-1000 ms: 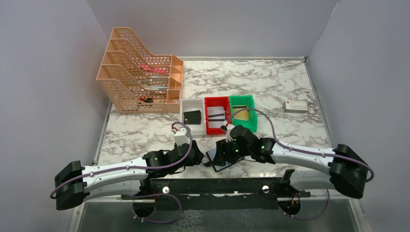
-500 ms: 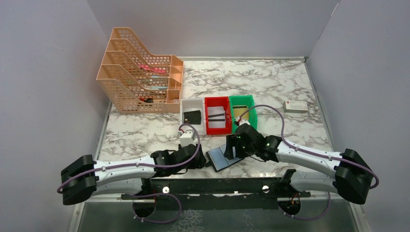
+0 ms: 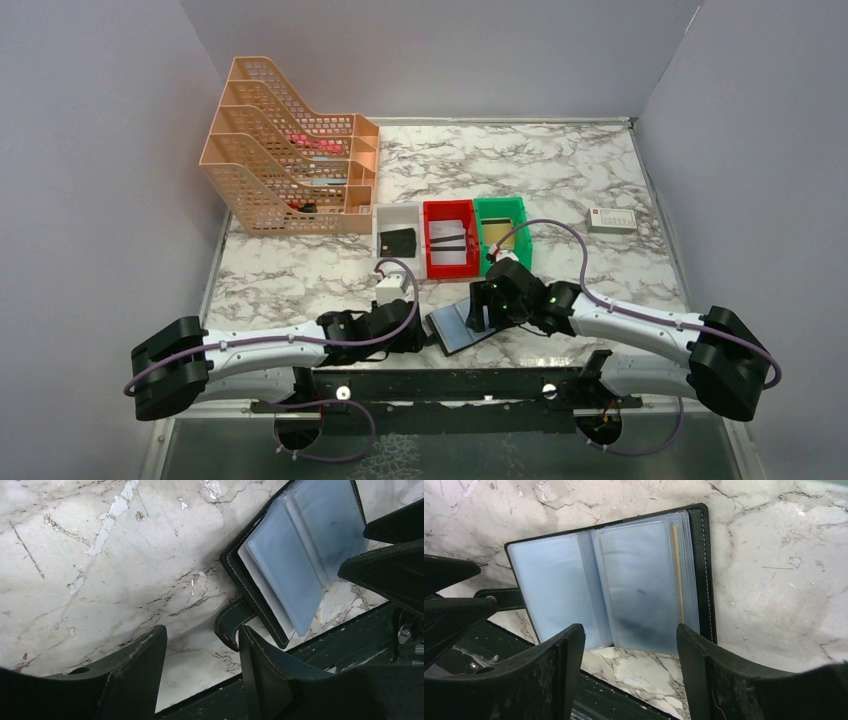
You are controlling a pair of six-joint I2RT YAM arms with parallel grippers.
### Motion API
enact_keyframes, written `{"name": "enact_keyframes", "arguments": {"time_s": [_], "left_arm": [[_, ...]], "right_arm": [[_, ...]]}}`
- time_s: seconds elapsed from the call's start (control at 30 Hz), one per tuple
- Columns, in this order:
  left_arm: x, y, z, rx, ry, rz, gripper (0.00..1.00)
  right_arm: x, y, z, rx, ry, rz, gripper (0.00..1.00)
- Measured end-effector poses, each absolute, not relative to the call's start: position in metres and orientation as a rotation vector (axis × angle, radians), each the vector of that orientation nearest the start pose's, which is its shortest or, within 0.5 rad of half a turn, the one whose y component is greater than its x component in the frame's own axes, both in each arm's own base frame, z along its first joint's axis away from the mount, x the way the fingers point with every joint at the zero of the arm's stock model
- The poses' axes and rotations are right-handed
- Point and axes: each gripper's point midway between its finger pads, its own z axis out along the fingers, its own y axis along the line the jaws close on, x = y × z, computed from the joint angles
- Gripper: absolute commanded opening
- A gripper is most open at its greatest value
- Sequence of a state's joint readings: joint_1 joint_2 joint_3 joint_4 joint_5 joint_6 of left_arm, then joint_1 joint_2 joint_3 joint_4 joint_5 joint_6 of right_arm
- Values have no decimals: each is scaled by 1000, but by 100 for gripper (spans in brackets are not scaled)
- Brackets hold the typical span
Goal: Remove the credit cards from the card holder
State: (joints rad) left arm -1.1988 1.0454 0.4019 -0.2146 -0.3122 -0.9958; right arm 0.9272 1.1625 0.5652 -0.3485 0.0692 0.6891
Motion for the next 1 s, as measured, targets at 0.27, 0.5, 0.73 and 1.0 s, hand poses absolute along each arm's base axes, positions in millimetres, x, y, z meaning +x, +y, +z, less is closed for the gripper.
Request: {"name": "enact_keyframes", "arguments": {"time_s": [0.27,0.5,0.73,1.0], "left_arm": [[114,-240,29,138,2503,-606,56],[115,-243,29,145,2505,-601,55],[116,-247,28,158,2504,-603,54],[117,-250,28,165,2501,-608,53]], "right_arm": [[153,226,38,-280,2615,524,68],[148,236,44,-302,2608,617,63],[144,244,61,-322,2565,720,63],[132,261,72,-379,2562,875,62]]}}
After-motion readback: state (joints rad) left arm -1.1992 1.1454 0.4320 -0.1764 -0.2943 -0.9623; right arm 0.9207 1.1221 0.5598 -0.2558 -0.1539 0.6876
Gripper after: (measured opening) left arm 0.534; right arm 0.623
